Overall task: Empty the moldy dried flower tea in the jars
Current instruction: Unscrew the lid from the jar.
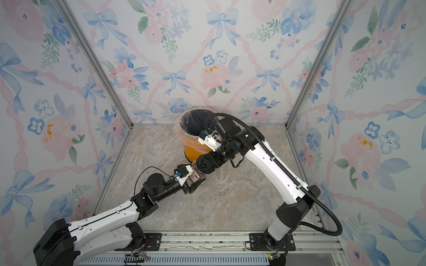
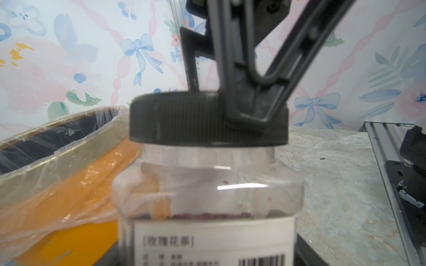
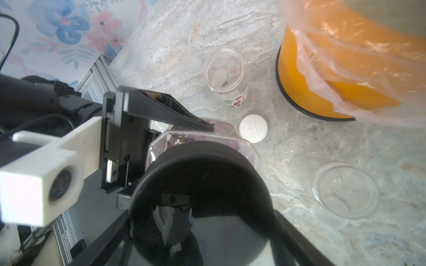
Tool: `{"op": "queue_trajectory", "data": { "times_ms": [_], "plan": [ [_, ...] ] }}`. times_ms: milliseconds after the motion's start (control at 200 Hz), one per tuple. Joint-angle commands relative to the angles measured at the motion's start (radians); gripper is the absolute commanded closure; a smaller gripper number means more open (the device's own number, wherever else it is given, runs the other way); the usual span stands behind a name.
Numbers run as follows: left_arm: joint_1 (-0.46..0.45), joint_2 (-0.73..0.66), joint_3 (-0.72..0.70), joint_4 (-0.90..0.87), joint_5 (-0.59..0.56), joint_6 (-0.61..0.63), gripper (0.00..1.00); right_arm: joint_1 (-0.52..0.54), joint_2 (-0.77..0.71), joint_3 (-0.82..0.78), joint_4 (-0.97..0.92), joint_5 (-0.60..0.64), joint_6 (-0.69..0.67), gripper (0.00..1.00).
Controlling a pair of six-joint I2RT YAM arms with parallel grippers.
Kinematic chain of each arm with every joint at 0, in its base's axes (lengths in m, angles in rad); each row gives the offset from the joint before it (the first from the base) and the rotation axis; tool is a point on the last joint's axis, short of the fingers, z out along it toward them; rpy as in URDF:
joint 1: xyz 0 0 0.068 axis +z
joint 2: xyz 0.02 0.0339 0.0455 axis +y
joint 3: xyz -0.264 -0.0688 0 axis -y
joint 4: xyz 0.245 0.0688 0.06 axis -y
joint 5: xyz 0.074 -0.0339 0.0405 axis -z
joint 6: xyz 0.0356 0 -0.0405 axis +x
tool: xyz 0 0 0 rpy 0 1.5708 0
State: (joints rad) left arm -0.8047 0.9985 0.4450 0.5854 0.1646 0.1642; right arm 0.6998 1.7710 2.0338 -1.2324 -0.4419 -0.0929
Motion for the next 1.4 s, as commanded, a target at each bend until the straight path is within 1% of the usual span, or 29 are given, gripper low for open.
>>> {"op": "queue_trajectory", "data": {
  "times_ms": [0, 50, 200, 285, 435, 465, 505, 655, 885, 930, 970, 1005, 1045, 1075, 1165, 1215, 1260, 1330, 1395],
  "plan": [
    [-0.005, -0.012, 0.005, 0.083, 0.063, -0.008, 0.58, 0.002, -0.035, -0.075, 0.058, -0.153, -0.238, 0.42],
    [-0.006, -0.015, 0.005, 0.081, 0.064, -0.009, 0.58, -0.004, -0.049, -0.101, 0.080, -0.157, -0.292, 0.45],
    [-0.005, -0.021, 0.004, 0.079, 0.070, -0.013, 0.58, -0.028, -0.056, -0.116, 0.093, -0.154, -0.442, 0.45],
    [-0.005, -0.023, 0.005, 0.077, 0.080, -0.017, 0.58, -0.035, -0.056, -0.122, 0.070, -0.162, -0.567, 0.45],
    [-0.006, -0.024, 0.005, 0.074, 0.092, -0.019, 0.58, -0.033, -0.062, -0.137, 0.044, -0.157, -0.751, 0.40],
    [-0.005, -0.025, 0.006, 0.073, 0.093, -0.020, 0.58, -0.033, -0.064, -0.137, 0.041, -0.154, -0.782, 0.34],
    [-0.005, -0.026, 0.004, 0.071, 0.095, -0.018, 0.57, -0.034, -0.065, -0.140, 0.042, -0.153, -0.815, 0.32],
    [-0.005, -0.025, 0.003, 0.069, 0.095, -0.018, 0.57, -0.036, -0.058, -0.139, 0.038, -0.159, -0.884, 0.32],
    [-0.006, -0.023, 0.004, 0.069, 0.089, -0.014, 0.57, -0.043, -0.048, -0.137, 0.040, -0.163, -0.897, 0.32],
    [-0.005, -0.023, 0.007, 0.068, 0.082, -0.015, 0.57, -0.044, -0.051, -0.136, 0.047, -0.165, -0.881, 0.30],
    [-0.006, -0.023, 0.006, 0.069, 0.075, -0.012, 0.57, -0.046, -0.056, -0.134, 0.061, -0.169, -0.855, 0.25],
    [-0.006, -0.022, 0.004, 0.068, 0.065, -0.012, 0.57, -0.051, -0.062, -0.135, 0.086, -0.178, -0.819, 0.21],
    [-0.005, -0.022, 0.005, 0.068, 0.051, -0.009, 0.57, -0.057, -0.070, -0.138, 0.103, -0.194, -0.780, 0.19],
    [-0.005, -0.021, 0.005, 0.068, 0.039, -0.006, 0.57, -0.063, -0.078, -0.142, 0.130, -0.199, -0.734, 0.17],
    [-0.006, -0.023, 0.002, 0.068, -0.013, 0.001, 0.57, -0.082, -0.107, -0.146, 0.206, -0.225, -0.543, 0.06],
    [-0.007, -0.023, 0.001, 0.069, -0.038, 0.003, 0.57, -0.091, -0.111, -0.141, 0.241, -0.233, -0.404, 0.00],
    [-0.007, -0.023, 0.000, 0.068, -0.058, 0.007, 0.57, -0.096, -0.148, -0.143, 0.264, -0.225, -0.292, 0.03],
    [-0.007, -0.025, 0.000, 0.069, -0.082, 0.013, 0.57, -0.093, -0.169, -0.142, 0.285, -0.159, -0.115, 0.03],
    [-0.006, -0.025, 0.000, 0.068, -0.092, 0.017, 0.57, -0.095, -0.169, -0.125, 0.262, -0.112, 0.036, 0.03]
  ]
}}
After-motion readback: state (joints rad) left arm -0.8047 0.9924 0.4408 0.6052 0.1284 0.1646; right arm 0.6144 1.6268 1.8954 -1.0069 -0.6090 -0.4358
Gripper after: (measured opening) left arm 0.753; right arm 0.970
